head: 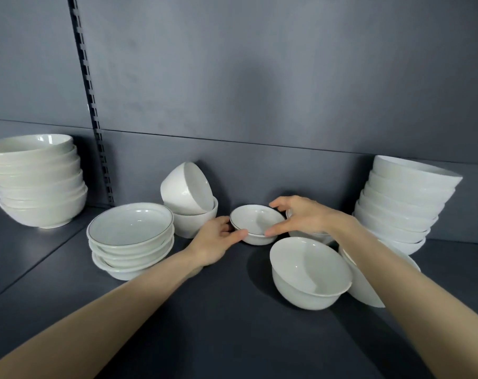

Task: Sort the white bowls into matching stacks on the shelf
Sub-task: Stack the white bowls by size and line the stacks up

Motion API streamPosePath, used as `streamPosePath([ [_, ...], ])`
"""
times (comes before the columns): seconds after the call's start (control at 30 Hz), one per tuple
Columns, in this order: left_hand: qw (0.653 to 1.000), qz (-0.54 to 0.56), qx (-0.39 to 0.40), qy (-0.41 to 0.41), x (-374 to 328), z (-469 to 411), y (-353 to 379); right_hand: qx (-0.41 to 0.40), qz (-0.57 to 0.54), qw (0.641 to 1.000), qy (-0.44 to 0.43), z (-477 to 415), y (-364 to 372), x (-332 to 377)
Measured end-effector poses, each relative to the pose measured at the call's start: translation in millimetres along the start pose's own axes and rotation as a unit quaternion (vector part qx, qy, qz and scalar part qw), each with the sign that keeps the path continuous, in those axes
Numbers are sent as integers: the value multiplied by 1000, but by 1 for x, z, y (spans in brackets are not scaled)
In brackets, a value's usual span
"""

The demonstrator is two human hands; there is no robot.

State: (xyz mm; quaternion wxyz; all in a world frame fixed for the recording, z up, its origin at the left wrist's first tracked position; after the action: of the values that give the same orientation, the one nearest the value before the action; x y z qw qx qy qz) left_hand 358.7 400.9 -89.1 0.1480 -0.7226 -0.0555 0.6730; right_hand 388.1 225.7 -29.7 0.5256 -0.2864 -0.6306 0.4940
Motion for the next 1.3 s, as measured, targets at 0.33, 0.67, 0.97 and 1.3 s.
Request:
streamPosePath([
  [0.33,998,23,-41,45,-11,7,0,21,-116,993,-18,1,4,5],
  [0.67,974,176,-91,108,-47,38,-8,-66,-278,954,-89,36,-34,27],
  [0.97,947,221,-144,181,-72,99,-34,-136,-403,892,-153,78,-36,65],
  [1.3,935,164,-254,188,-63,148,-123,-201,-454,852,-167,77,-8,149],
])
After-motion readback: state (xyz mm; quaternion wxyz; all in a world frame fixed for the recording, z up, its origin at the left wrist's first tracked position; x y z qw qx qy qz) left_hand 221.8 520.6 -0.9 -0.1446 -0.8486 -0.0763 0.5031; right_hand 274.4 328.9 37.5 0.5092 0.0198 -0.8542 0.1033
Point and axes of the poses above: each hand's wrist, its own z-axis away from the middle knuckle, its own y-axis out of the palm, x = y × z, the point moved 7 cm from there along -z, towards the middle knuckle, and after that the axes turned 2 degrees about -y, right-handed, at the moved point
